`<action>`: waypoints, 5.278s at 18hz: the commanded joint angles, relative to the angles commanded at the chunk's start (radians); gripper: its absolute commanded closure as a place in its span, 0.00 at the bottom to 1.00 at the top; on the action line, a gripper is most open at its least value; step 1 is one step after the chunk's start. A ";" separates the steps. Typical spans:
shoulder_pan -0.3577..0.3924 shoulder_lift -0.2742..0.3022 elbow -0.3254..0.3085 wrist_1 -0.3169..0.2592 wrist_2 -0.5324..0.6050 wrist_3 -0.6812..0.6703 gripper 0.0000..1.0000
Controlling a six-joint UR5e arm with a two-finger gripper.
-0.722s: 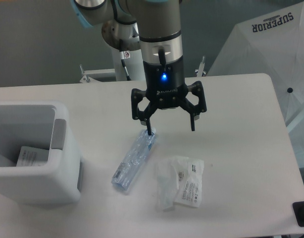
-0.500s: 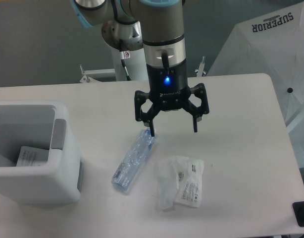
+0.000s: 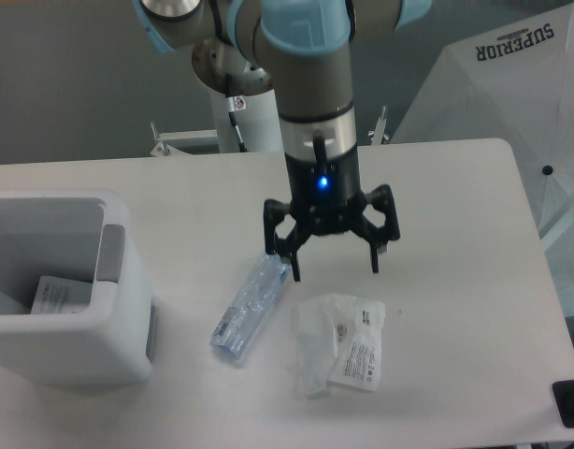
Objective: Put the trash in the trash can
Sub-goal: 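Move the open gripper over the crumpled clear plastic wrapper, then lower the gripper onto the wrapper and close on it, then lift the wrapper and carry it over the white trash bin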
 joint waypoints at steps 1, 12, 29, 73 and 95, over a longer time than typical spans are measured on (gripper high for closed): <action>0.000 -0.020 0.001 -0.004 0.003 0.011 0.00; 0.011 -0.227 0.023 -0.007 -0.035 0.265 0.00; 0.017 -0.318 -0.057 -0.001 -0.018 0.334 0.00; 0.022 0.026 0.144 0.005 -0.406 -0.352 1.00; -0.360 0.149 0.087 -0.001 -0.411 -0.586 1.00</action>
